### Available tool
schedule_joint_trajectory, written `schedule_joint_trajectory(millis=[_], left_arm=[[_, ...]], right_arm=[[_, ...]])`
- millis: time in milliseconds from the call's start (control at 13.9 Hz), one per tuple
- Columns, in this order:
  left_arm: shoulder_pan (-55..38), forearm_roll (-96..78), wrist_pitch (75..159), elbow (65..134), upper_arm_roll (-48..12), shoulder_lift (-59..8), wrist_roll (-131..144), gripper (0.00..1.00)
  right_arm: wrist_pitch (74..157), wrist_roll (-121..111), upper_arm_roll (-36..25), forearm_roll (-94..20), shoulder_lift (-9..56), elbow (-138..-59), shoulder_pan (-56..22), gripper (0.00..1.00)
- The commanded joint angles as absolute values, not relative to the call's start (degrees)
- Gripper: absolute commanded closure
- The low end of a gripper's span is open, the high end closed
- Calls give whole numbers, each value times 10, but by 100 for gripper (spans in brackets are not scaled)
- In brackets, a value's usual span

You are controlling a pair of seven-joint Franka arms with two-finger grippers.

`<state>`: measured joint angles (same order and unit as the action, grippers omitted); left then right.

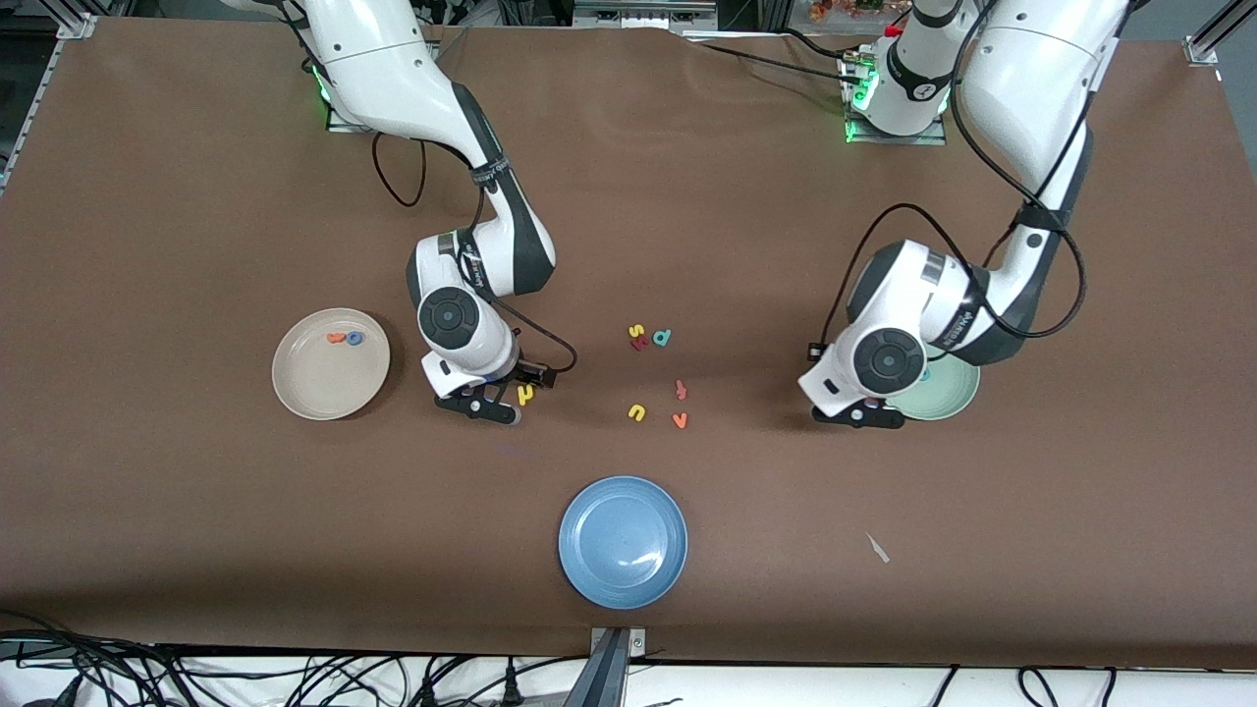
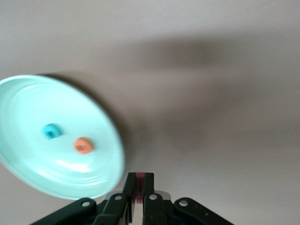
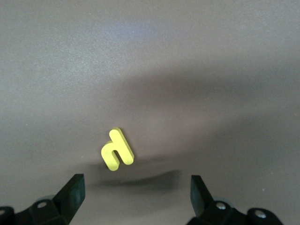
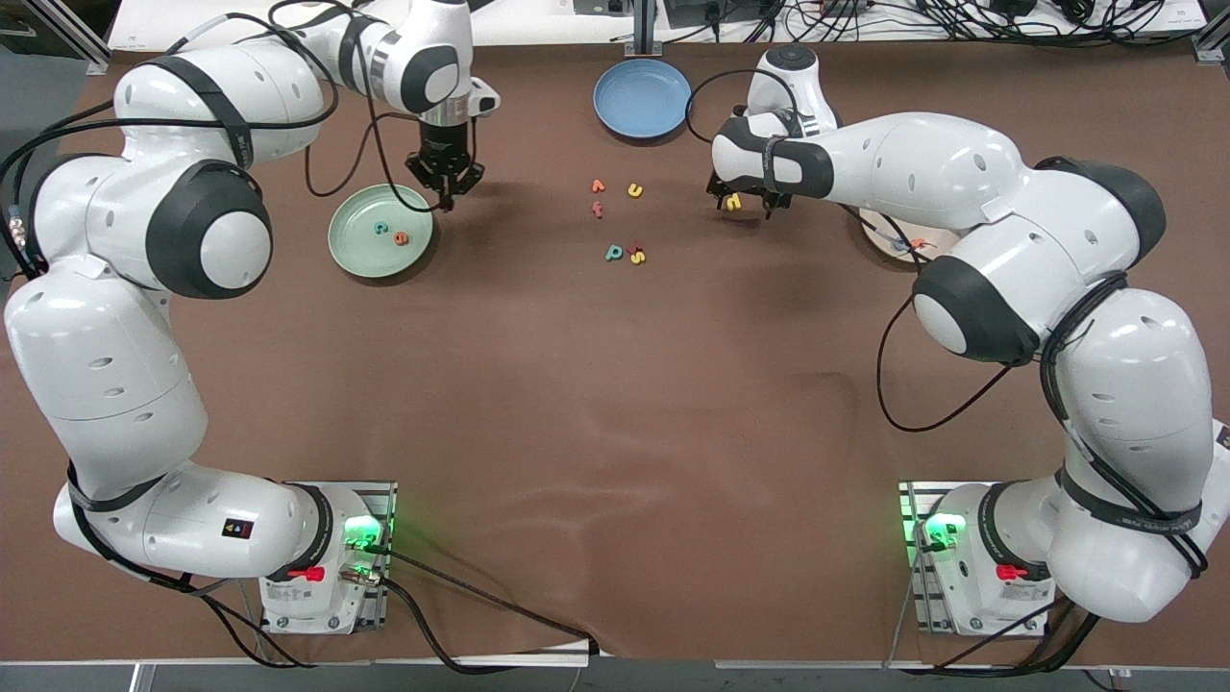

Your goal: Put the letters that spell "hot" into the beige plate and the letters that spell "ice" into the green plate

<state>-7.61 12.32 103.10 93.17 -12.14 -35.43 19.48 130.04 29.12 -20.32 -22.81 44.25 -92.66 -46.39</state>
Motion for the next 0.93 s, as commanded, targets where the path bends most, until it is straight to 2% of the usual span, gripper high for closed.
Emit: schedule_joint_trajectory(millis=[0, 144, 359, 431, 503, 574, 718, 862], left_arm=[[-51, 182, 1027, 979, -126, -335, 183, 100], [-26, 201, 1047, 1009, -131, -331, 182, 100], [-6, 213, 1127, 1069, -131, -321, 182, 100], [-3, 213, 1129, 1070, -131, -321, 182, 83], [-2, 212, 1129, 1070, -131, -321, 182, 44], [-1, 212, 1129, 1070, -131, -318, 182, 0], [-3, 211, 1119, 1064, -132, -296, 182, 0], [-3, 200, 1087, 1039, -144, -266, 184, 0]], right_arm=[[1288, 282, -201, -241, 461, -897, -457, 1], [1287, 278, -201, -240, 468, -886, -455, 1], [1287, 246, -201, -241, 472, -883, -455, 2], [1288, 236, -201, -241, 472, -883, -455, 2], [1288, 221, -201, -241, 474, -883, -455, 2], [1288, 213, -201, -241, 474, -883, -455, 2], [1288, 204, -201, -241, 480, -882, -455, 8], [1289, 195, -201, -243, 483, -882, -455, 9]])
